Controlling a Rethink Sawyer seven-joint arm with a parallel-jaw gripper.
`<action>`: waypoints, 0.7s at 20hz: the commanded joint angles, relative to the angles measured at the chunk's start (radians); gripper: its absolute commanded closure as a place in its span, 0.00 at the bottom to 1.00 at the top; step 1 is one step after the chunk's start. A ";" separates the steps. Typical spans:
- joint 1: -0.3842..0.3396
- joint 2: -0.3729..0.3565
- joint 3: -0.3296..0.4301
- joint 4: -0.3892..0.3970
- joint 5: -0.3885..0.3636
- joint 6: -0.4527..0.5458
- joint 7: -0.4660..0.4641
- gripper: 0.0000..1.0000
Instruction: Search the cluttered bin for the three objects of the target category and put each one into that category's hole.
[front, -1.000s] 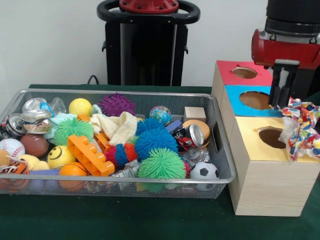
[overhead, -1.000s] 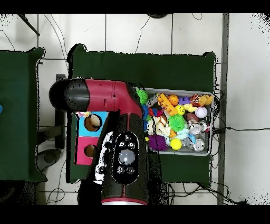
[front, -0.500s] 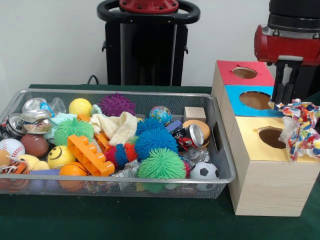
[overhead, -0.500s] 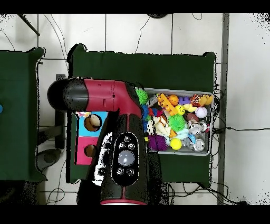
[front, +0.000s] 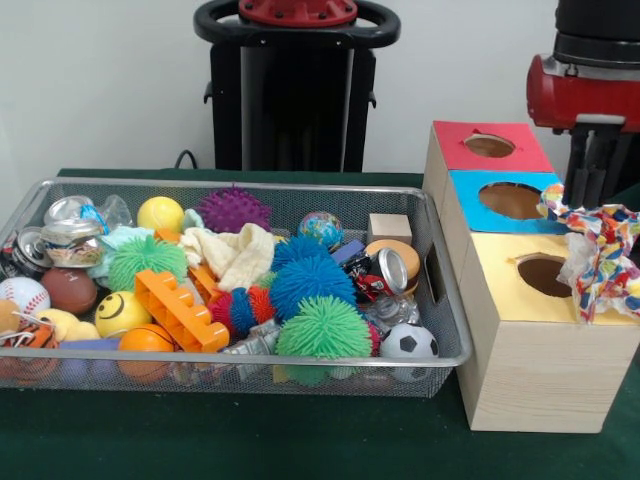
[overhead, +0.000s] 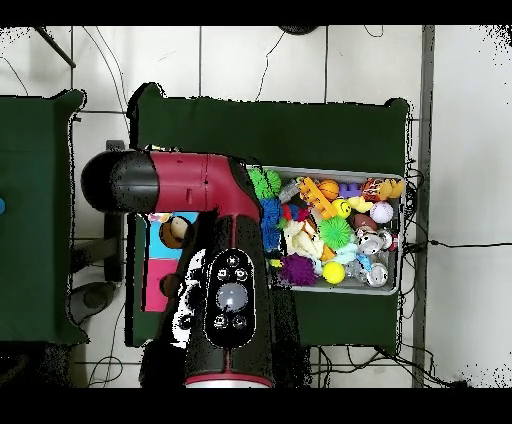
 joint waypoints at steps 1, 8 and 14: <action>0.008 0.016 0.060 0.129 0.014 -0.006 0.148 1.00; 0.013 0.004 0.061 0.150 0.025 -0.006 0.154 1.00; 0.023 0.010 0.066 0.158 0.036 -0.027 0.171 1.00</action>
